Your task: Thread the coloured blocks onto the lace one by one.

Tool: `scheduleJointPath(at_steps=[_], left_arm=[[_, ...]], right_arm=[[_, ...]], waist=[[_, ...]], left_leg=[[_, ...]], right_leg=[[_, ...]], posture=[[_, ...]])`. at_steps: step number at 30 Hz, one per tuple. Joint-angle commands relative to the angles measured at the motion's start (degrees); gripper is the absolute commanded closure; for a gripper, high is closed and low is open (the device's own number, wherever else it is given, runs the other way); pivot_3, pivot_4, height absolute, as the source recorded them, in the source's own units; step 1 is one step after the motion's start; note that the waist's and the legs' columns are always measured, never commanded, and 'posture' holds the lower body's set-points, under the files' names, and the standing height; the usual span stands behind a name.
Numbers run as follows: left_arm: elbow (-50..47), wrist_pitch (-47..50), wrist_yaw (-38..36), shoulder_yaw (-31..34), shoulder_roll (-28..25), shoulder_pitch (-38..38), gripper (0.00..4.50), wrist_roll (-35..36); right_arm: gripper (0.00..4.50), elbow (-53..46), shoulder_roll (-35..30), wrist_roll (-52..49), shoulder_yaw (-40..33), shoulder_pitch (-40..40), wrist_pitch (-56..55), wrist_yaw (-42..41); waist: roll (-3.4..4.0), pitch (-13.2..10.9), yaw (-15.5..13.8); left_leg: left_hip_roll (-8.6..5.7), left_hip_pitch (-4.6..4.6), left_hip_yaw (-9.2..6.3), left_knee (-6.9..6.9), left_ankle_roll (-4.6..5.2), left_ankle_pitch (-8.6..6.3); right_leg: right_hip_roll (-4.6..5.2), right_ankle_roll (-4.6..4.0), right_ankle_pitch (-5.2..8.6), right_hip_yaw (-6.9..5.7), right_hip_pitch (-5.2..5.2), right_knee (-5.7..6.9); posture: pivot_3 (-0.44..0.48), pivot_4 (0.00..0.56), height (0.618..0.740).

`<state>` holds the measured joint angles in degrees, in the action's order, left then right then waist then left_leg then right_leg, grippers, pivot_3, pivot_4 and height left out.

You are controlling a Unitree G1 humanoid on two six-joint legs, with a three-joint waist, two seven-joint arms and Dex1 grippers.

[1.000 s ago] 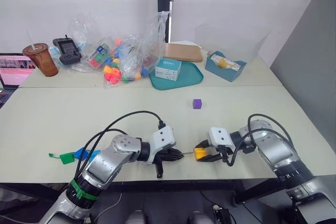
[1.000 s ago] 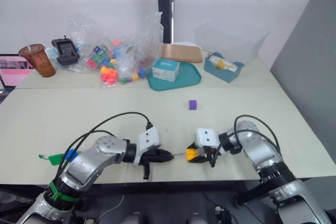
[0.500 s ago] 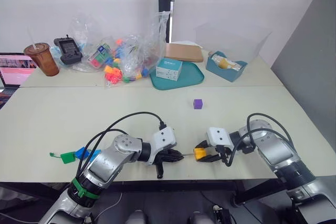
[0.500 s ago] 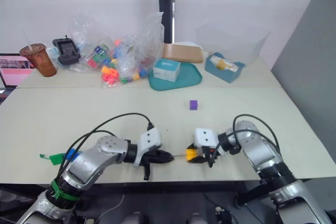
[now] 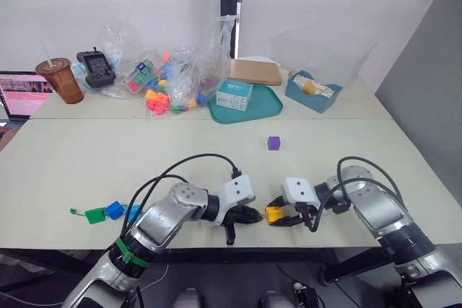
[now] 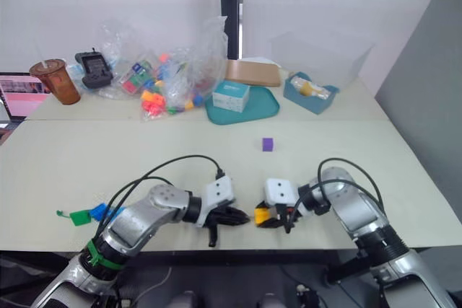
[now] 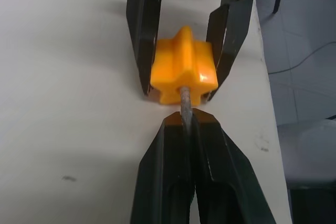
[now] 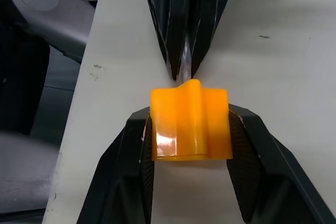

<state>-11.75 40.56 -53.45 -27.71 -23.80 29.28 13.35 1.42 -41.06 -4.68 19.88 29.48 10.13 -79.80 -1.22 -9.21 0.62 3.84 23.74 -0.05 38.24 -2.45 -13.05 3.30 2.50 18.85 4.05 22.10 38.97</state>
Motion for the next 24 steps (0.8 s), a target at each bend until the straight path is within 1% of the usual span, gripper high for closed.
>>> scheduleJointPath(at_steps=[1, 3, 6, 8, 10, 12, 13, 14, 17, 19, 22, 24], left_arm=[[-2.9, -1.2, -0.4, 0.1, 2.2, 2.2, 4.50, 1.1], [-1.9, -2.3, 0.1, -0.9, 3.2, 2.8, 4.50, 0.2], [1.6, -4.2, 2.1, -2.3, 7.0, 4.2, 4.50, -1.8], [3.2, -5.2, 2.2, -3.3, 7.7, 4.3, 4.50, -3.5], [3.7, -4.9, 2.1, -2.4, 8.1, 3.9, 4.50, -3.5], [3.2, -4.0, 1.5, -0.6, 7.9, 3.7, 3.80, -2.3], [1.9, -3.5, -0.3, 0.0, 6.6, 3.3, 3.55, -1.1], [1.1, -3.7, -1.0, 0.5, 5.4, 3.1, 3.21, -1.1], [0.1, -4.0, -0.1, 2.1, 3.2, 2.3, 2.25, -2.4], [-1.6, -3.3, -1.4, 3.6, 0.9, 0.7, 1.61, -1.1], [-3.9, -0.9, -2.0, 6.5, -0.8, -1.6, 1.61, 2.2], [-4.7, -0.6, -3.3, 6.6, -3.5, -3.1, 1.61, 2.5]], right_arm=[[3.14, -1.4, 0.1, 0.6, 0.8, -0.7, 0.5, 0.6], [3.14, -1.5, 0.0, 0.7, 0.7, -0.9, 0.6, 0.7], [3.14, -1.2, 0.2, 1.1, 0.7, -1.1, 0.4, 1.4], [3.14, -1.5, 0.3, 1.4, 0.7, -1.3, 0.5, 1.5], [3.14, -1.9, 0.3, 1.5, 0.6, -1.5, 0.8, 1.5], [3.14, -2.1, 0.3, 1.8, 0.5, -1.7, 0.9, 1.6], [3.14, -2.0, 0.1, 2.2, 0.5, -1.9, 0.9, 1.8], [3.14, -1.7, -0.2, 2.9, 0.6, -2.0, 0.6, 1.9], [3.14, -0.9, -0.8, 4.3, 1.0, -2.0, 0.5, 2.4], [3.14, -0.6, -0.9, 4.5, 1.0, -2.0, 0.5, 2.6], [3.14, -0.4, -1.1, 4.5, 1.2, -2.0, 0.2, 2.9], [3.14, -0.3, -1.1, 4.5, 1.2, -1.9, 0.2, 3.1]], waist=[[0.00, 0.0, 0.0], [0.00, 0.0, 0.0], [0.00, 0.0, -0.6], [0.00, 0.0, -1.0], [0.00, 0.0, -1.1], [0.00, 0.0, -1.2], [0.00, 0.0, -1.2], [0.00, 0.0, -1.2], [0.00, 0.0, -0.8], [0.00, 0.0, -0.6], [0.01, 0.0, -0.1], [0.01, 0.0, 0.0]], left_leg=[[0.00, 0.00, 0.00, 0.00, 0.00, 0.00], [0.00, 0.00, -0.01, 0.00, 0.00, 0.00], [-0.04, 0.00, 0.00, 0.06, 0.00, 0.00], [-0.05, -0.01, 0.00, 0.14, 0.00, 0.00], [-0.05, -0.03, -0.01, 0.16, 0.00, 0.00], [-0.05, -0.04, -0.01, 0.16, 0.00, 0.00], [-0.05, -0.04, -0.01, 0.17, 0.00, 0.00], [-0.04, -0.04, -0.01, 0.17, 0.00, 0.00], [-0.02, -0.07, -0.01, 0.14, 0.00, 0.00], [-0.01, -0.09, -0.01, 0.14, 0.00, 0.00], [0.01, -0.19, -0.01, 0.06, 0.00, 0.00], [0.01, -0.22, -0.03, 0.05, 0.00, 0.00]], right_leg=[[0.00, 0.00, 0.00, 0.00, 0.00, 0.00], [0.00, 0.00, 0.00, -0.01, 0.00, 0.00], [0.02, 0.01, -0.01, -0.01, -0.04, -0.01], [0.03, 0.05, -0.03, -0.01, -0.08, -0.01], [0.03, 0.06, -0.03, -0.01, -0.12, -0.01], [0.03, 0.06, -0.03, -0.01, -0.13, 0.00], [0.03, 0.06, -0.03, -0.01, -0.13, 0.00], [0.02, 0.06, -0.03, -0.01, -0.13, 0.00], [0.01, 0.06, -0.03, 0.00, -0.12, 0.01], [0.00, 0.06, -0.03, 0.00, -0.13, 0.01], [-0.01, 0.05, -0.03, 0.01, -0.18, 0.01], [-0.01, 0.05, -0.03, -0.01, -0.22, 0.00]], posture=[[0.000, 0.150, 0.740], [0.000, 0.150, 0.740], [0.000, 0.150, 0.740], [0.000, 0.150, 0.740], [0.000, 0.150, 0.740], [0.000, 0.150, 0.740], [0.000, 0.150, 0.740], [0.000, 0.150, 0.740], [0.000, 0.150, 0.740], [0.000, 0.150, 0.740], [0.000, 0.150, 0.740], [0.000, 0.150, 0.740]])
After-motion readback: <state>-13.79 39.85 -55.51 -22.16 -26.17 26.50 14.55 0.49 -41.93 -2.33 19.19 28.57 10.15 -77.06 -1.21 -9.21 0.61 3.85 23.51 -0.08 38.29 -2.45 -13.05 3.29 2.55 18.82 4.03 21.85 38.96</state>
